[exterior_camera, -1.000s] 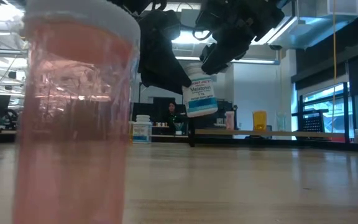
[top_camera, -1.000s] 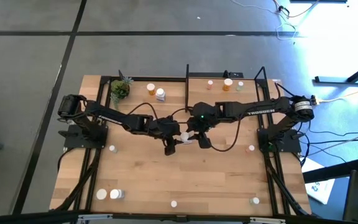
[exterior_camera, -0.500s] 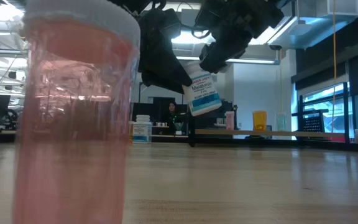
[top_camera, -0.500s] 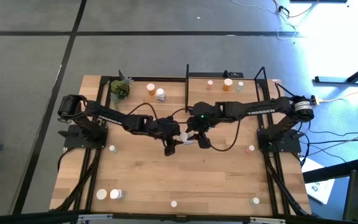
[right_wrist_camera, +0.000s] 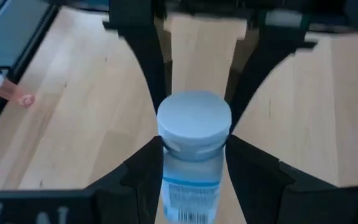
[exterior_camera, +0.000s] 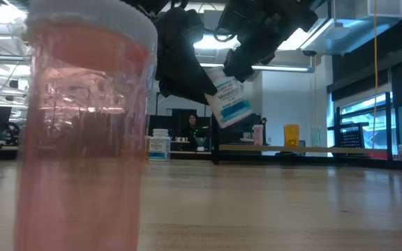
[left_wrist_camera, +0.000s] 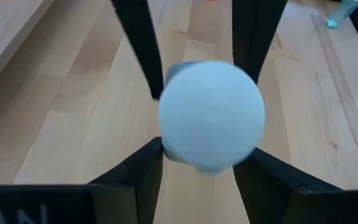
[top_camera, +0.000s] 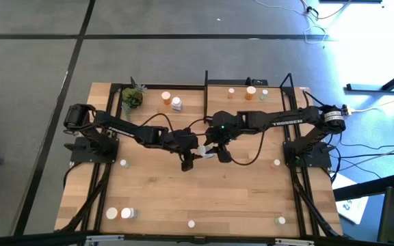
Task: Pick and place medicine bottles onto shelf by color
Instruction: Put the middle white pill bottle on the shelf
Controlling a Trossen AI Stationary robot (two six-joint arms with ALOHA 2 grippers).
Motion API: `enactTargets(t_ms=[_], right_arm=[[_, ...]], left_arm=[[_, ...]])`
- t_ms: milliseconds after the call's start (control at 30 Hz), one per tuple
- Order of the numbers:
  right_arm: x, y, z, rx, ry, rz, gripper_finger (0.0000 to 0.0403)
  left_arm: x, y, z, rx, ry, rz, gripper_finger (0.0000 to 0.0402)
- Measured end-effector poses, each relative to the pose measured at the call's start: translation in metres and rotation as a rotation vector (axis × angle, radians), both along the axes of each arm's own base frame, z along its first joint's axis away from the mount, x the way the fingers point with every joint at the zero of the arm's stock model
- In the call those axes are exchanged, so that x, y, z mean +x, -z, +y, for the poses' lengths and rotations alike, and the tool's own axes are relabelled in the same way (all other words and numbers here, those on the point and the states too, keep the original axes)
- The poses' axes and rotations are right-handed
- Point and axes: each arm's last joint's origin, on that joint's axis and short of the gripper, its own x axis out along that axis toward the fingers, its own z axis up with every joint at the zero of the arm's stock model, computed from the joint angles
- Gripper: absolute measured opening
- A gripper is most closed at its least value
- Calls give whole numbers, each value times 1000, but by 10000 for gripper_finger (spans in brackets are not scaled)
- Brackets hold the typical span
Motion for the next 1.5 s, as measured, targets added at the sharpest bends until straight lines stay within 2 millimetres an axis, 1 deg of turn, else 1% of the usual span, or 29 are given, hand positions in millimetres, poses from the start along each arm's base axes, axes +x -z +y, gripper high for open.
enactTargets(t_ms=[167, 500, 567, 733, 867, 1100, 1367, 1500], right_arm=[[-4, 4, 0, 0, 5, 56, 172], [-4, 6, 0, 0, 6, 76, 172], [-3, 10, 0, 2, 7, 89, 172], [5, 30, 0, 11, 1, 145, 172], [9, 39, 0, 15, -6, 155, 172], [10, 39, -1, 8, -1, 146, 172], [10, 39, -1, 27, 19, 157, 172], [9, 39, 0, 31, 21, 161, 172]], left_arm=[[-1, 1, 0, -28, -21, 16, 174], [-1, 2, 0, -29, -23, 21, 174], [-1, 2, 0, -28, -23, 23, 174], [-1, 9, 1, -26, -29, 53, 174], [1, 16, 0, -29, -30, 78, 174], [7, 30, -2, -28, -29, 99, 174], [8, 43, -2, -21, -31, 147, 174], [8, 45, -1, -20, -32, 159, 174]])
